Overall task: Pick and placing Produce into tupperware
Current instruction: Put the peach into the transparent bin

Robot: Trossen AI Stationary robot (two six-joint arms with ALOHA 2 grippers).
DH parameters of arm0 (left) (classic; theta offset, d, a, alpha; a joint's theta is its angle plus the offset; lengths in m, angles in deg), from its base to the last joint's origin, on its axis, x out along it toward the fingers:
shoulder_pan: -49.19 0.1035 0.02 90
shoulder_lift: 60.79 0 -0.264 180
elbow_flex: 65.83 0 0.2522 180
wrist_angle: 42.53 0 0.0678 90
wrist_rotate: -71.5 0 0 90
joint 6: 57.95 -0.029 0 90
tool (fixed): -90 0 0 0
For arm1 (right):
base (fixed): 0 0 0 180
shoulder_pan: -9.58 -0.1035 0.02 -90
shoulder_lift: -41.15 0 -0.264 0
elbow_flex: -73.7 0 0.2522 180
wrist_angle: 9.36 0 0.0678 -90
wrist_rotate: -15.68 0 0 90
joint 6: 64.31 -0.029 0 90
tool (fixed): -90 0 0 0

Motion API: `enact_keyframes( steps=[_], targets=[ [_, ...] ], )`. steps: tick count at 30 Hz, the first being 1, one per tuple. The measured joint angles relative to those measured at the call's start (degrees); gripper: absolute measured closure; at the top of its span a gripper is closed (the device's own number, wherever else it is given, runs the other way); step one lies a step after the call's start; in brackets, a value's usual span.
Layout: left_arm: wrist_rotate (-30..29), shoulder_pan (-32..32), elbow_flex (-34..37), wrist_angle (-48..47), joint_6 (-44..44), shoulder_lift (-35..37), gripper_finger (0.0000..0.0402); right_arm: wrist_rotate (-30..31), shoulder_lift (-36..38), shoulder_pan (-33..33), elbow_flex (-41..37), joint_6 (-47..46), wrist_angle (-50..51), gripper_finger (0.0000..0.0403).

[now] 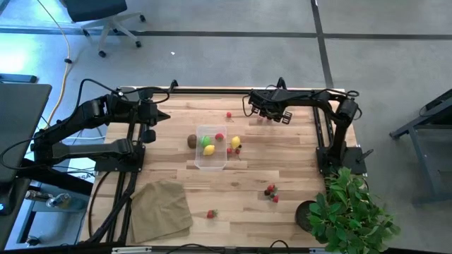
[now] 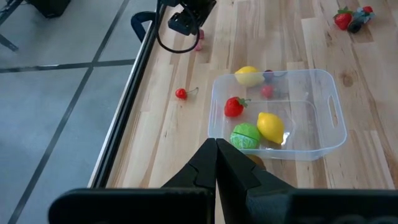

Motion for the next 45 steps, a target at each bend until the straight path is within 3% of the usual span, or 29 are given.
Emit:
enact_keyframes(
  steps=[11, 45],
  targets=[
    [0.0, 0.0, 0.0, 0.0, 0.0, 0.0, 0.0401, -2.0, -2.4, 0.0, 0.0, 0.0, -0.9, 0.0246],
    [0.0, 0.0, 0.0, 0.0, 0.0, 0.0, 0.0401, -0.5, -2.7, 0.1, 0.0, 0.8, -1.6, 0.0258]
  ],
)
